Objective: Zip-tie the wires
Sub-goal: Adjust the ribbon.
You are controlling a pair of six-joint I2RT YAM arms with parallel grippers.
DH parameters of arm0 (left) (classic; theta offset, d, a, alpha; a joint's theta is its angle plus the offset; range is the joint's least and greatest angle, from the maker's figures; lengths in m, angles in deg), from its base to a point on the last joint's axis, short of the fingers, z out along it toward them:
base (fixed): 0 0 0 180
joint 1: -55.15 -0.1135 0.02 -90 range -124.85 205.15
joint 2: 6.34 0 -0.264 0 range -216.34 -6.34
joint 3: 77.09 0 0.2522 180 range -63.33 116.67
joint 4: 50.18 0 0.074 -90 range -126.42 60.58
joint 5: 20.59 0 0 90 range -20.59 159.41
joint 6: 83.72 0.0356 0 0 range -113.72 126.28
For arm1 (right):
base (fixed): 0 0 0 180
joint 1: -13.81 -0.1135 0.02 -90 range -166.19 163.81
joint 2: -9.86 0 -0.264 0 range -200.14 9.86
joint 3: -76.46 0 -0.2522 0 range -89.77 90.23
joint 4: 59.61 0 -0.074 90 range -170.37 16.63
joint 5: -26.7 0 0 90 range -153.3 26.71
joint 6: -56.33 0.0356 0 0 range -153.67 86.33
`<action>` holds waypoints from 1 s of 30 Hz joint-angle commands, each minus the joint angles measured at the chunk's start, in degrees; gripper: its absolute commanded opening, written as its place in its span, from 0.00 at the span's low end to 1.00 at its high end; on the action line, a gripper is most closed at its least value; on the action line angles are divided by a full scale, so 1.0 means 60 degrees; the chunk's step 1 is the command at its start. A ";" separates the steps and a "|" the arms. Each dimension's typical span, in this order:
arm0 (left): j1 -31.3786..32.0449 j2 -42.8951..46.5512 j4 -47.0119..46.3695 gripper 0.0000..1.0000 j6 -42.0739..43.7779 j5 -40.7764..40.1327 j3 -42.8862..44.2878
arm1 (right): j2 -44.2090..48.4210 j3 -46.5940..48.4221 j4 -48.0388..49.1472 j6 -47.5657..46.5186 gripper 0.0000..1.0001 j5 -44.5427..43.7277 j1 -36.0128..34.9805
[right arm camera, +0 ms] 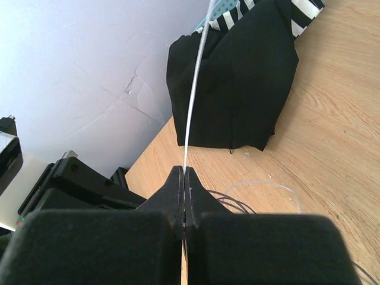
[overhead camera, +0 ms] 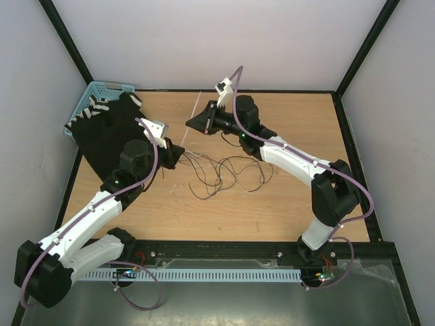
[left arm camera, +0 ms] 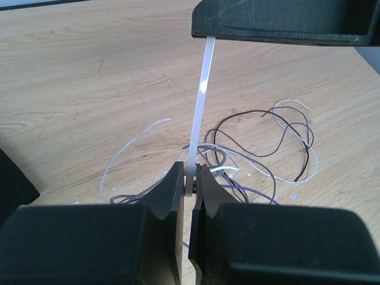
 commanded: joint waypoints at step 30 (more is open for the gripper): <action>0.0019 -0.0223 0.0108 0.30 -0.0605 0.0958 0.0239 | 0.1103 -0.1174 0.0355 0.0211 0.00 0.1411 -0.0610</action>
